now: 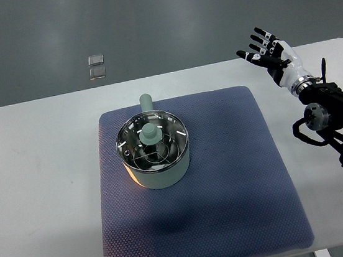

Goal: Open lid and place right of pot

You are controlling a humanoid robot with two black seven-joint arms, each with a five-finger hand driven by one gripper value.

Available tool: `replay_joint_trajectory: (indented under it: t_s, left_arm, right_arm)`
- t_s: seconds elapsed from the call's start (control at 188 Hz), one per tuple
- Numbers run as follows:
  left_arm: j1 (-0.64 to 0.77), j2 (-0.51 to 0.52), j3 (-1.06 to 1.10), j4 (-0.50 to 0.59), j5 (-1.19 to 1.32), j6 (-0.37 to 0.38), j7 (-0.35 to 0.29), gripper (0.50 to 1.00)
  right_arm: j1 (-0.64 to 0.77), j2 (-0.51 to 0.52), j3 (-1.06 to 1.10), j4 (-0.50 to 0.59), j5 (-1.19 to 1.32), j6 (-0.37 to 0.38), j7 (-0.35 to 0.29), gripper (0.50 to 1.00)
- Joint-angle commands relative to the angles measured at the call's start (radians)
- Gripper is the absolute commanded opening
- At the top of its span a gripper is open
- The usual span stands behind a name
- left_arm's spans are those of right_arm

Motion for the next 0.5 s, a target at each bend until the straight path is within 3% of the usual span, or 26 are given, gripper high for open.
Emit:
replay_joint_trajectory:
  t_s: [0.0, 0.495]
  left_arm:
    - [0.0, 0.0, 0.002, 0.0, 0.001, 0.0, 0.0, 1.0]
    - [0.0, 0.0, -0.006, 0.001, -0.001, 0.0, 0.0, 1.0]
  right_arm:
    - [0.0, 0.0, 0.0, 0.001, 0.0, 0.0, 0.001, 0.93]
    - [0.0, -0.002, 0.0, 0.001, 0.0, 0.021, 0.003, 0.93]
